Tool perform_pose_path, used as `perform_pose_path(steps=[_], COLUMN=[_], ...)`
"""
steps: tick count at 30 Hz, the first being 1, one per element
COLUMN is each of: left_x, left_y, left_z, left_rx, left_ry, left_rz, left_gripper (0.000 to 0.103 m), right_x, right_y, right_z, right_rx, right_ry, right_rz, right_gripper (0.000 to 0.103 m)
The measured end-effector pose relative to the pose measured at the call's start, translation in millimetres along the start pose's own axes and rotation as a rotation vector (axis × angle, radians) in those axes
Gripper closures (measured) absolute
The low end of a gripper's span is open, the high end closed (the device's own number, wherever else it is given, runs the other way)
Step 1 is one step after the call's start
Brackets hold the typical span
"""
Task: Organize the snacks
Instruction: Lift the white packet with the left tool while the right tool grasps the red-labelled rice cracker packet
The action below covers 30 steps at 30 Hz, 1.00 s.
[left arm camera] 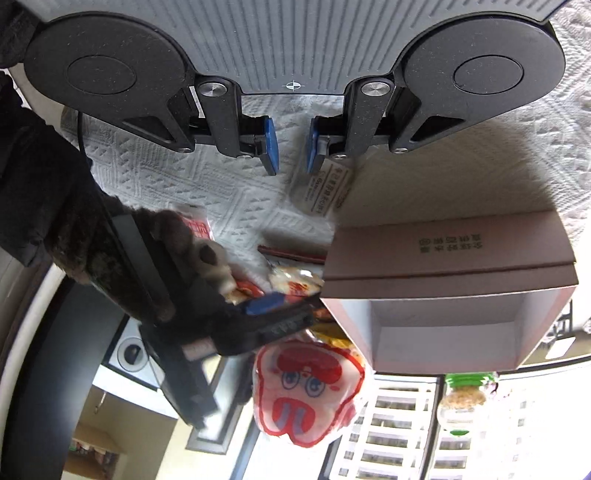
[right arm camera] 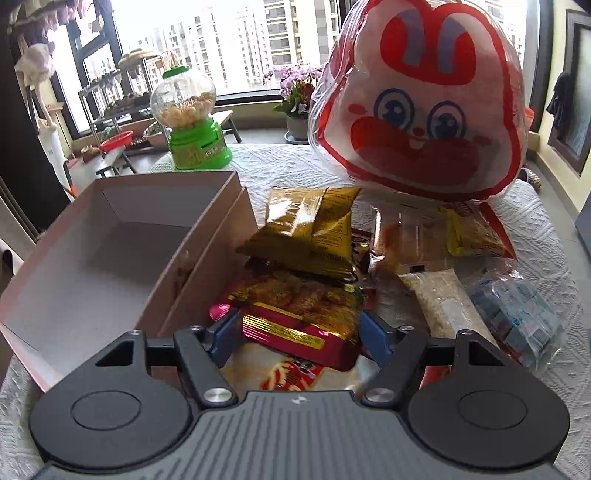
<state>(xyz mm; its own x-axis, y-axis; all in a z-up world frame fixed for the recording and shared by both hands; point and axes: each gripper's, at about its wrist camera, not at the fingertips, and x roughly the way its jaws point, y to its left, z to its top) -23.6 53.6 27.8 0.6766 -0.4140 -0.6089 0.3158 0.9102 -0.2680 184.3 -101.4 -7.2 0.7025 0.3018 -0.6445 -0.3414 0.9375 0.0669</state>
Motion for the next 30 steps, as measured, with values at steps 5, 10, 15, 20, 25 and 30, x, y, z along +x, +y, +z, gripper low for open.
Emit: perform_pose_path(steps=[5, 10, 15, 20, 25, 30], left_x=[10.4, 21.9, 27.6, 34.8, 40.1, 45.5], left_y=[18.8, 18.1, -1.5, -22.5, -23.8, -31.2], left_z=[7.1, 10.3, 7.0, 9.8, 14.0, 14.8], left_rx=[-0.047, -0.045, 0.053, 0.147, 0.111, 0.120], left_ry=[-0.023, 0.006, 0.049, 0.077, 0.102, 0.122], left_rz=[0.062, 0.056, 0.042, 0.077, 0.096, 0.116], left_gripper=[0.083, 0.078, 0.075, 0.074, 0.069, 0.061], right_x=[-37.5, -62.8, -73.2, -54.0, -47.4, -63.6], right_y=[-22.2, -36.1, -37.0, -8.5, 10.7, 7.7], right_z=[-43.9, -64.0, -67.2, -63.3, -71.2, -93.4], right_rx=[-0.042, -0.027, 0.057, 0.027, -0.066, -0.136], right_ry=[-0.016, -0.028, -0.048, -0.048, -0.057, -0.059], right_rz=[0.055, -0.006, 0.052, -0.049, -0.146, -0.151], right_gripper=[0.028, 0.028, 0.022, 0.018, 0.017, 0.017])
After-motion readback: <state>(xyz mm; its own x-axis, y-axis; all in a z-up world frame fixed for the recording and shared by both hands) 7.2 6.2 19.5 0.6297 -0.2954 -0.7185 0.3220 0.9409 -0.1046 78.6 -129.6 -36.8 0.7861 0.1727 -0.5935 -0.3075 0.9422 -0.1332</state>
